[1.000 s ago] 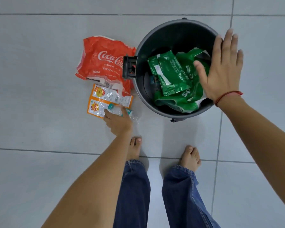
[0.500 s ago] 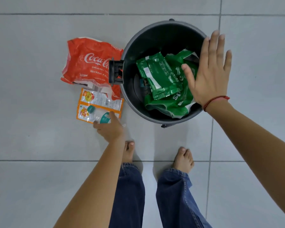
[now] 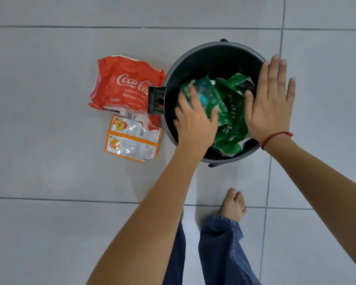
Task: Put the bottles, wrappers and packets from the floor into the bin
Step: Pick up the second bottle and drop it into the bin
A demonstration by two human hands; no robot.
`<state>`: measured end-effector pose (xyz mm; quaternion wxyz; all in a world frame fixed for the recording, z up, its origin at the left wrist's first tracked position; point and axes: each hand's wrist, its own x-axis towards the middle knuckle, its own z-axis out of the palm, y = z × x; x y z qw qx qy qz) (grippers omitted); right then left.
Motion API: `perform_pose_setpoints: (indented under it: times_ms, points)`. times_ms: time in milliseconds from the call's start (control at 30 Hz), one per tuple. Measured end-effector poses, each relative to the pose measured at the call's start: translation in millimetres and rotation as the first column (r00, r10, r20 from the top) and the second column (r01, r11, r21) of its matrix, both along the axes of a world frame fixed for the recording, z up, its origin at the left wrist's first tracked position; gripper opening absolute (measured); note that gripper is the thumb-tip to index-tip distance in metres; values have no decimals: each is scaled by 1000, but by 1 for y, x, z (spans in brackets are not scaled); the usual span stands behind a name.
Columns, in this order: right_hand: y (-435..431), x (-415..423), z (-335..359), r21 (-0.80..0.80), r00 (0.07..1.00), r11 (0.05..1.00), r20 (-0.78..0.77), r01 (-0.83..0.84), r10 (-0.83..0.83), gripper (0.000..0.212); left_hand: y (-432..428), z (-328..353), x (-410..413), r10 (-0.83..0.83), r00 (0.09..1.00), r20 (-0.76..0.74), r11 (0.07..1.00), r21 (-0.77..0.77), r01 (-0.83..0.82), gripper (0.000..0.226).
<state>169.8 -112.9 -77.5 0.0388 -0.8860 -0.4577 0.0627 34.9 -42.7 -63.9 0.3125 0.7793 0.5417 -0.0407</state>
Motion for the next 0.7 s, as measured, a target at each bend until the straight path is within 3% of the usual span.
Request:
perform_pose_setpoints:
  times_ms: [67,167,233,300,367,433,500,567,667,700]
  points:
    - [0,0,0,-7,1000,1000,-1,-4,3,60,3,12,-5,19,966,256,988,144,-58,61]
    - [1,-2,0,-20,1000,1000,8,-12,12,62,8,15,-45,170,786,595,889,251,-383,35]
    - [1,-2,-1,-18,1000,1000,7,-9,9,63,16,-5,-83,380,687,619,748,231,-622,28]
    - [0,-1,-2,-11,1000,1000,2,-6,6,64,25,-38,-117,552,672,493,652,246,-717,34]
    - [0,-1,-3,7,1000,1000,4,-9,9,64,35,-73,-141,518,829,212,790,254,-558,50]
    - [0,0,-4,32,1000,999,3,-14,14,63,37,-101,-153,244,965,-93,957,187,-224,72]
    - [-1,1,-4,58,1000,998,9,-19,18,63,37,-123,-157,-114,957,-267,982,117,150,95]
    - [-3,1,-6,73,1000,997,17,-26,25,63,64,-136,-140,-283,894,-347,942,72,327,106]
    - [-4,2,-8,77,999,997,27,-26,24,63,62,-141,-124,-285,864,-414,916,147,372,77]
    - [-4,2,-9,78,999,997,26,-28,26,64,57,-133,-119,-249,899,-361,937,144,318,63]
